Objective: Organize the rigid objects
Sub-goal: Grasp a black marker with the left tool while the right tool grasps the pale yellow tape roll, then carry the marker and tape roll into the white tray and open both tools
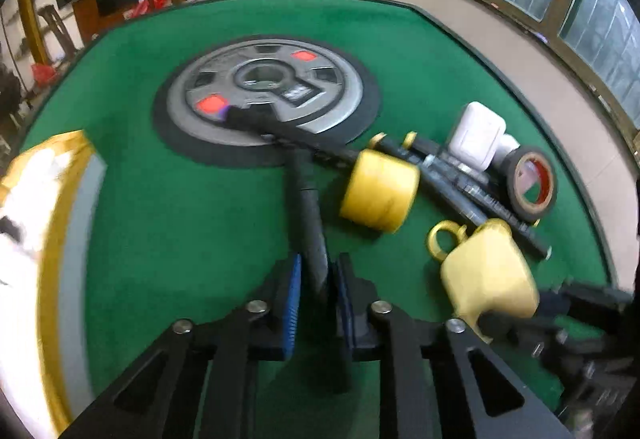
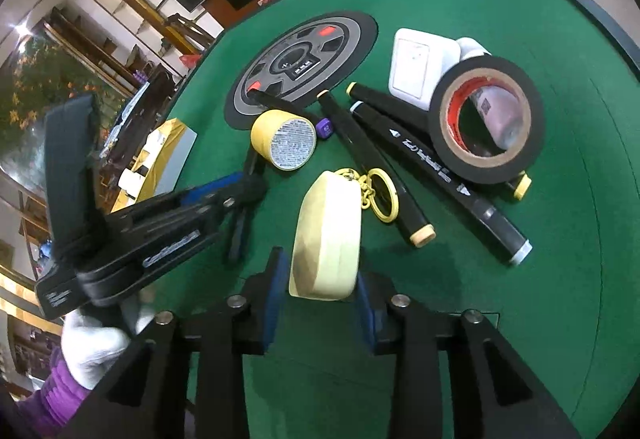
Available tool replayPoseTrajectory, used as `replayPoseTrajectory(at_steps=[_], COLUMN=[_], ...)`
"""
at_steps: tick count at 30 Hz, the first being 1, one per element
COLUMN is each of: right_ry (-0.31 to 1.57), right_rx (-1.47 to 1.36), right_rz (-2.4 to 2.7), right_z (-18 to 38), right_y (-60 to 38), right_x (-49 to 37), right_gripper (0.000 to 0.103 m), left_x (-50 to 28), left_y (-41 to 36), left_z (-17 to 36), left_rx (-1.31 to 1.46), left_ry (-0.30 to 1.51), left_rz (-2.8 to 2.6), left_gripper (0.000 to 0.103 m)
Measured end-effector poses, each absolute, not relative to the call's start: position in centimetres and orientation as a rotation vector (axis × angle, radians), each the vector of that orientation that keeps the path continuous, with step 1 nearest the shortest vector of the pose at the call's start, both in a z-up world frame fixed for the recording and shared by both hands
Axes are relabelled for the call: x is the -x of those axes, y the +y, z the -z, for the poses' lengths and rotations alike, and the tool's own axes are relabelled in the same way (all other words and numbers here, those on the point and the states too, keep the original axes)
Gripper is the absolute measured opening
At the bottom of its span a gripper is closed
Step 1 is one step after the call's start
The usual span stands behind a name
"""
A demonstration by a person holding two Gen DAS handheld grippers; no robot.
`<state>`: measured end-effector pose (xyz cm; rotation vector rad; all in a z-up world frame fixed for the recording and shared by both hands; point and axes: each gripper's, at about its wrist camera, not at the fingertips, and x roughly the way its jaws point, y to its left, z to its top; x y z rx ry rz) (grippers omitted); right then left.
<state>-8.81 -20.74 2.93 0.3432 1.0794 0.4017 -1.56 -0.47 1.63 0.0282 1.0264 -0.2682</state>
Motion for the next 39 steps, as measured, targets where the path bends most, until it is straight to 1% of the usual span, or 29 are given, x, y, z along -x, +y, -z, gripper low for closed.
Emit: replayPoseTrajectory(at_steps=[2,3,4,5,6,7,8,9,10,11,13,16,17,18,23,30,34,39], right_ry=[1.058,1.046,1.04,1.039,1.041,1.043,1.045,1.049,1.056,1.063,1.062,1.04,1.032,1.026,0.987,0.931,0.895,0.896], right_rx=[-0.316,-0.302,-0.293,-0.289,-0.29,-0.292,-0.291,-0.287,-0.279,-0.271,-0.278,-0.272,-0.272,-0.271,-0.232,-0.173,-0.14,-0.13], right_rz=[-0.397,-0.394,-0.391,-0.389,-0.387,-0.383,-0.377,-0.368,-0.358,-0.344,-0.351,-0.37,-0.375,-0.383,-0.398,-0.459,-0.542,-0.672], right_z=[-3.6,-3.8,-3.9,-3.9,-3.9,-3.8,-3.7,-3.5,-3.3,-3.1,-3.2,-4.1,-4.5,-4.9,-6.9,-10.0,-12.7,-15.0], right_y=[-20.3,-20.0,-19.8,-19.6,-19.3,-19.1,-18.8,-18.5,-18.3,-18.0,-17.8,-17.5,-17.6,-17.5,-16.1,-12.5,-9.6,-5.0], right_x=[8.8,8.7,8.6,8.4,7.9,7.6,7.3,7.0,6.9,6.8,7.0,7.8,8.1,8.4,9.7,11.0,11.5,11.2], right_gripper=[0.038,0.043,0.046,0.047,0.047,0.047,0.047,0.047,0.046,0.042,0.042,0.04,0.026,0.021,0.02,0.02,0.02,0.02], left_x=[2.1,2.0,1.6,1.3,1.0,0.8,0.8,1.0,1.1,1.4,2.0,3.4,4.0,4.5,7.4,10.4,11.4,11.1], left_y=[0.5,0.7,0.8,0.5,0.3,-0.3,-0.9,-1.7,-1.8,-1.8,-1.3,0.1,0.8,1.4,5.3,12.6,17.3,22.2], left_z=[-1.7,-1.6,-1.3,-1.4,-1.3,-1.2,-1.1,-0.9,-1.0,-1.2,-1.7,-3.2,-3.9,-4.6,-8.4,-11.8,-12.2,-10.1], left_rx=[-0.017,-0.008,-0.001,-0.005,-0.018,-0.033,-0.064,-0.119,-0.126,-0.121,-0.088,-0.03,-0.005,0.012,0.133,0.226,0.245,0.282], left_ry=[1.035,1.045,1.065,1.052,1.052,1.039,1.019,0.996,0.987,0.991,1.002,0.96,0.946,0.928,0.841,0.75,0.728,0.752], left_rz=[0.263,0.263,0.259,0.25,0.241,0.239,0.234,0.225,0.241,0.265,0.292,0.321,0.333,0.337,0.353,0.289,0.172,0.05], left_gripper=[0.016,0.016,0.02,0.028,0.034,0.045,0.045,0.045,0.029,0.015,0.015,0.015,0.015,0.015,0.015,0.015,0.015,0.015])
